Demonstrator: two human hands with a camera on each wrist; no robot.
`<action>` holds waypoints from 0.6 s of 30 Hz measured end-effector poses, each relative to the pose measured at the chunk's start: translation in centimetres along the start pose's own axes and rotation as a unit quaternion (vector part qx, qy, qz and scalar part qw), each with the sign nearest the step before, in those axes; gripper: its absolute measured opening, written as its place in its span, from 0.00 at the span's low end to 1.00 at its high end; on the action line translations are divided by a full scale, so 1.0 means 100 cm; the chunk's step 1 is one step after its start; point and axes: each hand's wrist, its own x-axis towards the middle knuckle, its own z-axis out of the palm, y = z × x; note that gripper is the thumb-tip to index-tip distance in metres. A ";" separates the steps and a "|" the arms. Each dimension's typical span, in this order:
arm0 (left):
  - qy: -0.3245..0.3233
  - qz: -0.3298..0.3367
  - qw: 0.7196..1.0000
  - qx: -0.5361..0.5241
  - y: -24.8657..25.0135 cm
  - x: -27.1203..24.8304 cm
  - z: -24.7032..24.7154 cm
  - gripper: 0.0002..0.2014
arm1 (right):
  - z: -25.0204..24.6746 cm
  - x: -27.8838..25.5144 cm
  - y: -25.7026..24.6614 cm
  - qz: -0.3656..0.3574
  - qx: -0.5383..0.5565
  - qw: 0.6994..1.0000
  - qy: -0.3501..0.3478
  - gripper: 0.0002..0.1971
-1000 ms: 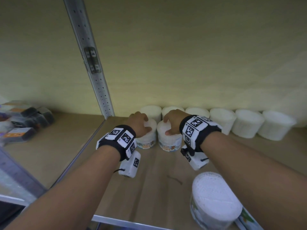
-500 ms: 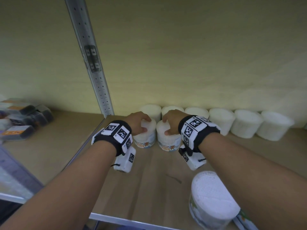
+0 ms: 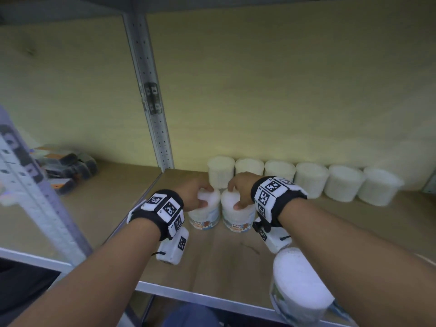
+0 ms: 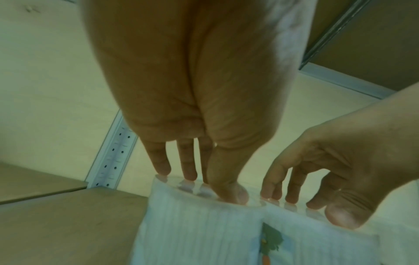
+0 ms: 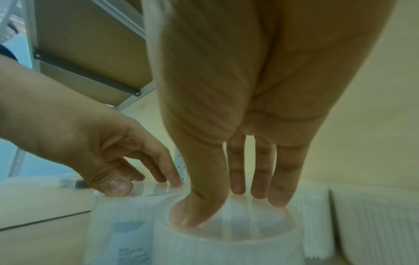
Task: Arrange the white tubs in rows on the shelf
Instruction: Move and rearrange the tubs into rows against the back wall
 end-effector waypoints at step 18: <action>-0.008 -0.001 0.999 -0.050 -0.019 -0.068 0.003 0.22 | 0.064 0.117 -0.001 0.001 -0.008 1.000 -0.027 0.45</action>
